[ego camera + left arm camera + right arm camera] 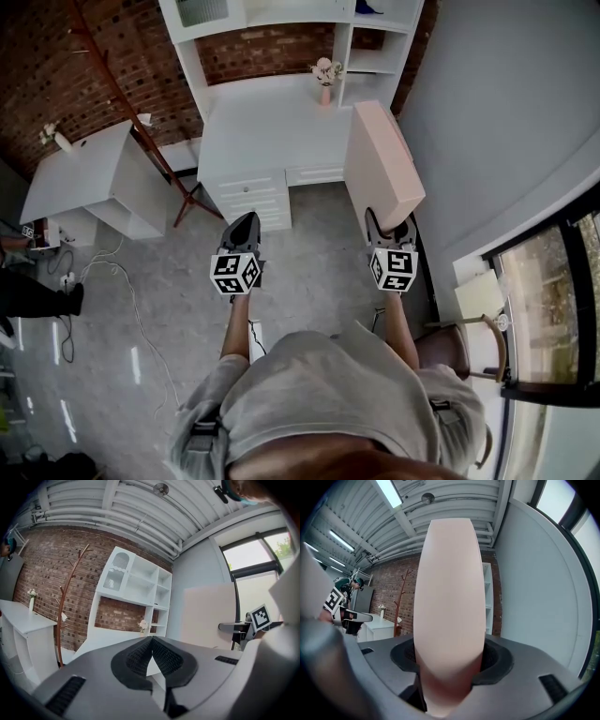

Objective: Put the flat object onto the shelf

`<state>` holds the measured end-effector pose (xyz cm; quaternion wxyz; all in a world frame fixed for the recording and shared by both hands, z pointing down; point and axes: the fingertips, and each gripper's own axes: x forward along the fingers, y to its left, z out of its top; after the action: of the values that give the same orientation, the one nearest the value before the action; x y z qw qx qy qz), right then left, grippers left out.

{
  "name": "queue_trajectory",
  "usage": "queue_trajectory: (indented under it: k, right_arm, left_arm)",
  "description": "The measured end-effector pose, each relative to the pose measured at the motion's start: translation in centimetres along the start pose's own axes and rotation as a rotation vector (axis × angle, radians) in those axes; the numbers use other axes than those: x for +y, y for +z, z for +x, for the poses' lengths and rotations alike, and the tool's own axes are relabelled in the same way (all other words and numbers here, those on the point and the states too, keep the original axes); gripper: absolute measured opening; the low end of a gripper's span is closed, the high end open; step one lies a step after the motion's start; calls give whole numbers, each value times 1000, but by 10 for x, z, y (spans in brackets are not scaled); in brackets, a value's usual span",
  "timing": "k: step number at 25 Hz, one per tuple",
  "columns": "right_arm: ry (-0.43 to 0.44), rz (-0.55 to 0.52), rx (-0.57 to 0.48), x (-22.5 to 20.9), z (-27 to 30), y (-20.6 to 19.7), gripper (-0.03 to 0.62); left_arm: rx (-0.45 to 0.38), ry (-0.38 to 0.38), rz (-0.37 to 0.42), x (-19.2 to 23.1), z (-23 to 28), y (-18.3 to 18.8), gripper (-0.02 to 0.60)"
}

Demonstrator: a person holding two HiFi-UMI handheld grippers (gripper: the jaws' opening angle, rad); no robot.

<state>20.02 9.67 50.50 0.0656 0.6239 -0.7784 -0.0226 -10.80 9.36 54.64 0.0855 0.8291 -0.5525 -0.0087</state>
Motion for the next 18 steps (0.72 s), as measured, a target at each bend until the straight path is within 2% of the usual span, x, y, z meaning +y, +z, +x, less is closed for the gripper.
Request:
queue_trajectory:
  k: [18]
  right_arm:
    - [3,6,23,-1,30,-17,285]
  left_arm:
    - [20,-6,1,12,28,-10,15]
